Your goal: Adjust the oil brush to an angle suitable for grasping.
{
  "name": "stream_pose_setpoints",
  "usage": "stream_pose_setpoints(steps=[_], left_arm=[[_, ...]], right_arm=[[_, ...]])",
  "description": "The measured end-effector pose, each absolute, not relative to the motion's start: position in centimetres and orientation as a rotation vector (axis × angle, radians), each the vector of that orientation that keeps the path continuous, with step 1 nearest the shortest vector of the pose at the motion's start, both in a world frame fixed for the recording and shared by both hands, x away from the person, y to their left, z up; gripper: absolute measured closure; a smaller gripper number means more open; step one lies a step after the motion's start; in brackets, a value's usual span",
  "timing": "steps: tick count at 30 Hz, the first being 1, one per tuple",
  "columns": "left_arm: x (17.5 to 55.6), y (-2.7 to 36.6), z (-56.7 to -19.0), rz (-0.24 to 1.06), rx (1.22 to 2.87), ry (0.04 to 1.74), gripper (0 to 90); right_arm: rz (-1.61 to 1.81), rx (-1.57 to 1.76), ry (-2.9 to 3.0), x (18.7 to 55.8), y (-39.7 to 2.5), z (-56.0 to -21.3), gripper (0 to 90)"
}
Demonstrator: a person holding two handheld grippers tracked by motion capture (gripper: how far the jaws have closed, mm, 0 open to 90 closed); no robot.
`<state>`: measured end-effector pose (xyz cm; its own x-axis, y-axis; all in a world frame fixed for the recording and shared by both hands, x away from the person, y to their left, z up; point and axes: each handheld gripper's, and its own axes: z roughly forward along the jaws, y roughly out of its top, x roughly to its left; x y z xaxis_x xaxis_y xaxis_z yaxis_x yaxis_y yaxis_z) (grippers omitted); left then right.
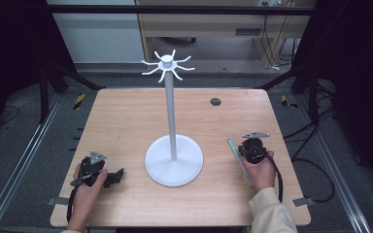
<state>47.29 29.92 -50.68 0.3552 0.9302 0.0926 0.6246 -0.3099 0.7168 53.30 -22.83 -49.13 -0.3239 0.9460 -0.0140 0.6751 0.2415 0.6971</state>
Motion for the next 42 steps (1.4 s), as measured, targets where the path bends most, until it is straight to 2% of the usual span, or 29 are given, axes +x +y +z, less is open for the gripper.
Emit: stream_pose_setpoints(steps=[32,37,42], left_arm=[[47.2,29.8,-50.7,0.679,2.042,1.339,0.0],[47.2,29.7,-50.7,0.679,2.043,1.339,0.0],[47.2,29.7,-50.7,0.678,2.042,1.340,0.0]], right_arm=[[0.865,1.284,2.336,51.8,-19.5,-48.6,90.0],[0.882,1.241,2.317,51.4,-19.4,-46.7,90.0],[0.803,1.234,2.375,51.4,-18.9,-45.1,85.9]])
